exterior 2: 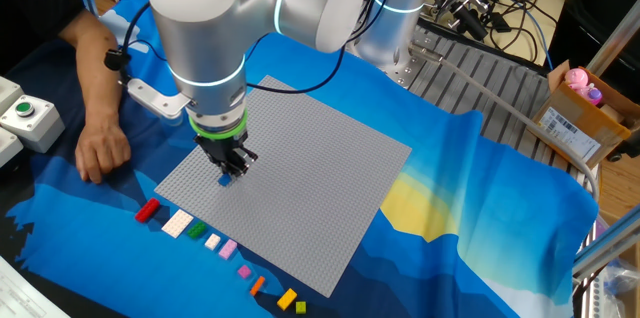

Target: Stack small Lego blocks one on top of the other

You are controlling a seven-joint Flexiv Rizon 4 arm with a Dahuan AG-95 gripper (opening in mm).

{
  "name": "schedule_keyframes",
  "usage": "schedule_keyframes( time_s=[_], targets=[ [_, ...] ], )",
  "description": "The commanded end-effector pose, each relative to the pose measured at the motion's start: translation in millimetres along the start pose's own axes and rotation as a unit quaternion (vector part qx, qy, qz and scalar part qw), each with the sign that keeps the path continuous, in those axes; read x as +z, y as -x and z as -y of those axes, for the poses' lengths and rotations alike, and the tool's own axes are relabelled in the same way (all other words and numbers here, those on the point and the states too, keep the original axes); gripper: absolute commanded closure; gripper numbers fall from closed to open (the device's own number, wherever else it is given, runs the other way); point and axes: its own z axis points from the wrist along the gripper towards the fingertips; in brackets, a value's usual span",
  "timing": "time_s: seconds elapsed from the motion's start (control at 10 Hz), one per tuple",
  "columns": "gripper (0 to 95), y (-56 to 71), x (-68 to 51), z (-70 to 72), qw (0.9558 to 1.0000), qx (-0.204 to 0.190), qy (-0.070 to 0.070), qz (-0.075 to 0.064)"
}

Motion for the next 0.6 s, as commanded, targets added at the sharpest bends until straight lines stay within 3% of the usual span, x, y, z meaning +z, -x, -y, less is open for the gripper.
schedule_keyframes(
  time_s=[0.1,0.6],
  targets=[
    [95.0,0.2,4.7,-0.1,1.0,0.001,-0.001,0.001],
    [95.0,0.5,7.2,-0.6,1.0,-0.001,-0.006,0.0]
  ],
)
